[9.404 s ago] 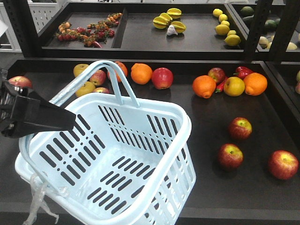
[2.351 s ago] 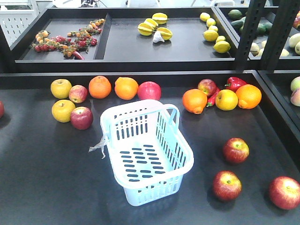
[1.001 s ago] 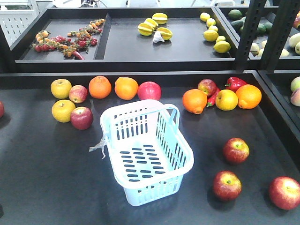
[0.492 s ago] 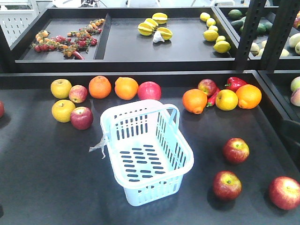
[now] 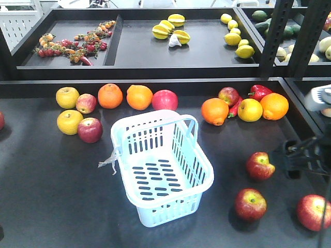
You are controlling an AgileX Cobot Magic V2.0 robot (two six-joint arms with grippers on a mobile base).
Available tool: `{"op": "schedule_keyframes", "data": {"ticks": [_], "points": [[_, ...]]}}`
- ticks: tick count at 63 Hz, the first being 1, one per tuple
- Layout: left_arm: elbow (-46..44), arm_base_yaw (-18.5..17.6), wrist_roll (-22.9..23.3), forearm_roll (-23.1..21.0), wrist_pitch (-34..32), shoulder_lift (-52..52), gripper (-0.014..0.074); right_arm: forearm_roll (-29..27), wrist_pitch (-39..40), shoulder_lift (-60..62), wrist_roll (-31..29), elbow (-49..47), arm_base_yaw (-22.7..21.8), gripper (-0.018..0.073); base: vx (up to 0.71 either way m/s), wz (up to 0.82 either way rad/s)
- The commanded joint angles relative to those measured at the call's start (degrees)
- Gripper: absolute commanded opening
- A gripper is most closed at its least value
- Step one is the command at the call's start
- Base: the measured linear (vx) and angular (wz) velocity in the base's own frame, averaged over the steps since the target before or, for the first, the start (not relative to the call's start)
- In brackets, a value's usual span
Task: Pick three apples into basket with both arms
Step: 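Reach the right gripper down to a red apple near the robot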
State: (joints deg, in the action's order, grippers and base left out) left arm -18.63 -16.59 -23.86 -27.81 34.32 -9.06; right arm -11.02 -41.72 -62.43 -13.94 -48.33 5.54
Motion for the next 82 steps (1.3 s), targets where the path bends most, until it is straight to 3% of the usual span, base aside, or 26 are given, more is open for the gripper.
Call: {"op": "schedule_keyframes", "data": {"ticks": [1,8,15,24,48,61,82], "points": [[-1.5,-0.1,0.6,-1.7,-3.6,-0.8,-0.0008,-0.5,-2.4,-4.5,-2.1,-4.9,-0.2,0.0651,0.0,0.0],[-1.5,-0.1,0.6,-1.7,-3.6,-0.8,-0.0008,-3.3,-4.0,-11.3,-3.8,-7.8,0.1,0.0638,0.0,0.0],[-1.5,-0.1,0.6,-1.7,-3.6,-0.8,-0.0008,-2.2,-4.2,-17.9,-3.4,-9.9,3.1,0.0633,0.0,0.0],[-1.5,-0.1,0.6,-1.7,-3.5,-0.8,-0.0008,1.6,-4.4,-25.4,3.7,-11.7,5.2,0.0631,0.0,0.0],[-1.5,-0.1,0.6,-1.7,-3.2,-0.8,-0.0008,8.4,-2.8,-37.2,13.9,-12.0,5.3,0.0623,0.0,0.0],[-1.5,-0.1,0.6,-1.7,-3.2,-0.8,-0.0008,9.0,0.2,-42.0,15.0,-12.2,5.3,0.062,0.0,0.0],[-1.5,-0.1,0.6,-1.7,-2.4,-0.8,-0.0008,9.3,-1.5,-48.7,17.4,-17.8,5.3,0.0613,0.0,0.0]]}}
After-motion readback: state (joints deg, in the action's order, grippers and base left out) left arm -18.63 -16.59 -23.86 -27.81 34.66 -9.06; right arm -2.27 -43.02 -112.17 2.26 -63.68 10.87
